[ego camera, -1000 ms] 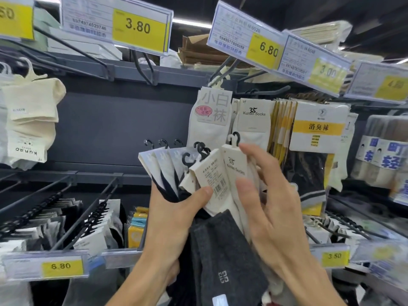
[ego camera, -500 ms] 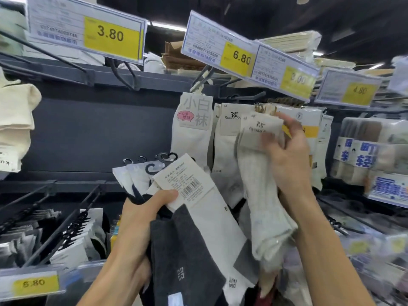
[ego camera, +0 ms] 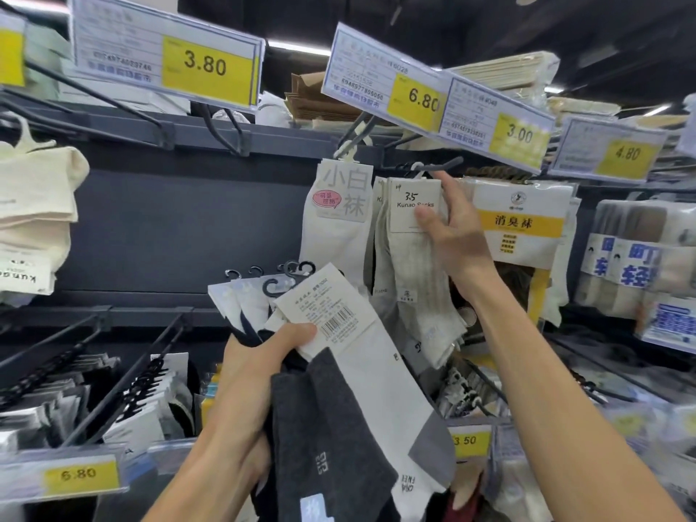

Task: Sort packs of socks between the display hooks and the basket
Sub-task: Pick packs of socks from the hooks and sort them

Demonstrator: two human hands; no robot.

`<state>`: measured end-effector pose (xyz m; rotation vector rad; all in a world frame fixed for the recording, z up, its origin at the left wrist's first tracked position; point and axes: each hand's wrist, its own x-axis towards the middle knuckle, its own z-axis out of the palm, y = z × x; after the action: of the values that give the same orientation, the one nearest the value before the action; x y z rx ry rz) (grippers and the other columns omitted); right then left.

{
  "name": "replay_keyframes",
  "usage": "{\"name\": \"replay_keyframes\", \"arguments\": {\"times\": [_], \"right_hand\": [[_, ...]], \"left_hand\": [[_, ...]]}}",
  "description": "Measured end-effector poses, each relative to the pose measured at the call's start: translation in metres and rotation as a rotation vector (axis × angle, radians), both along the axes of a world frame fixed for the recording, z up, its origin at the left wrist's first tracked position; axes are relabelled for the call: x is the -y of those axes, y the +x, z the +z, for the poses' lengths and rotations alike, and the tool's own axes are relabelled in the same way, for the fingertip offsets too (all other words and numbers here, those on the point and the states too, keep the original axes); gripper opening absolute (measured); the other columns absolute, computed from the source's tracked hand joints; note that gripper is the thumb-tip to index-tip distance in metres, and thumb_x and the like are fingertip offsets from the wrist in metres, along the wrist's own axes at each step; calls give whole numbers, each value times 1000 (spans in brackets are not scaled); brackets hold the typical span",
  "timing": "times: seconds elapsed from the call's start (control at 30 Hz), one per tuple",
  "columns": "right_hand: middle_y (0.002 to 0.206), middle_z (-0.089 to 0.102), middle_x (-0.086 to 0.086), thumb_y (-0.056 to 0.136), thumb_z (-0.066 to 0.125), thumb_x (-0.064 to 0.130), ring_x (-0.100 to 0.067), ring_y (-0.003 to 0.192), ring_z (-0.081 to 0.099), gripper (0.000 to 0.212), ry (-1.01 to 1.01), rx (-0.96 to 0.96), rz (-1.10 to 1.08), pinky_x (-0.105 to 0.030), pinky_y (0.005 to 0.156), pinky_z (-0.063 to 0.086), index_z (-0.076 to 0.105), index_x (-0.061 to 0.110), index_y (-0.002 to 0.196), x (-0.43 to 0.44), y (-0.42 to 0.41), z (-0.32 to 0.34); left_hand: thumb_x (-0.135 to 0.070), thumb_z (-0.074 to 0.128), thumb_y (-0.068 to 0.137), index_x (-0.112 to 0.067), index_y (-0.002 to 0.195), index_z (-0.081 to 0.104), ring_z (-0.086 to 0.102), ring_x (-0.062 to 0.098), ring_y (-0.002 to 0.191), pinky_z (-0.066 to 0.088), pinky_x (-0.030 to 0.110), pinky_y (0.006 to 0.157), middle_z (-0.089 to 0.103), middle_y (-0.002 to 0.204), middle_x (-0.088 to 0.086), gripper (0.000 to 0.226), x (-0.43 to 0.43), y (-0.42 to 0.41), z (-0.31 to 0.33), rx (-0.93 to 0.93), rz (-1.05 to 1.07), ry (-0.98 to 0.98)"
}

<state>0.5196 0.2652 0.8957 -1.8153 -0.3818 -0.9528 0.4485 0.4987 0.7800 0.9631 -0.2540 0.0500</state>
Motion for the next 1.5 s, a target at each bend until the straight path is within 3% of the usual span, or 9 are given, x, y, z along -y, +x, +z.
{"name": "replay_keyframes", "arguments": {"times": [0.13,0.23,0.33,0.4,0.7,1.03,1.27,1.4,1.5], "right_hand": [[149,48,-2,101,55,15,-13,131,51,63,-75,-150,-116,-27,106,45,26,18,156,-10,-15,10],[153,42,0,99,57,26,-16,132,47,74,-280,-126,-357,-16,100,33,13,24,159,-23,-54,-9],[144,48,7,94,59,34,-7,135,42,55,-383,173,-315,-11,108,31,44,24,146,-52,-103,-48],[133,51,14,90,61,46,-5,127,48,47,-495,149,-218,-20,104,41,56,29,133,-70,-120,-65],[122,56,29,75,65,58,12,115,50,57,-399,-110,-35,-16,91,46,46,46,128,-73,-119,-76],[147,50,21,102,35,20,-2,139,43,49,-48,-22,362,-37,116,37,43,42,146,-56,-108,-77],[141,55,23,95,33,-4,8,138,38,60,-229,96,295,-10,111,31,61,36,129,-60,-113,-81],[151,44,19,97,50,34,4,143,32,40,-433,48,120,-29,117,32,52,42,137,-68,-115,-84],[146,48,21,83,71,46,3,139,39,58,-451,43,62,-36,114,40,46,44,136,-72,-117,-81]], "left_hand": [[-12,72,70,-13,108,73,72,37,102,53,50,92,75,111,15,38,0,-1,-1,14,-4,-8],[-12,72,72,-17,105,74,72,36,103,52,51,94,75,112,14,34,-2,-2,-2,29,-4,-14],[-11,73,71,-18,107,72,73,35,102,54,51,93,75,112,13,37,-1,-4,0,56,22,-20],[-9,72,73,-17,108,72,72,35,103,56,51,91,75,112,14,36,3,-6,3,99,31,-14],[-26,80,74,-17,120,67,71,28,107,59,33,82,74,116,10,48,6,-16,4,286,48,44],[-21,77,76,-21,118,67,73,21,103,59,25,75,76,113,4,44,4,-17,3,251,92,15],[-28,81,77,-20,125,63,71,23,109,58,26,82,74,118,4,52,6,-18,5,282,90,24],[-33,80,78,-23,126,62,69,23,112,57,26,86,72,120,4,51,7,-21,7,352,106,82],[-37,81,75,-24,128,60,69,22,112,57,28,86,72,120,3,59,7,-22,7,346,103,94]]}}
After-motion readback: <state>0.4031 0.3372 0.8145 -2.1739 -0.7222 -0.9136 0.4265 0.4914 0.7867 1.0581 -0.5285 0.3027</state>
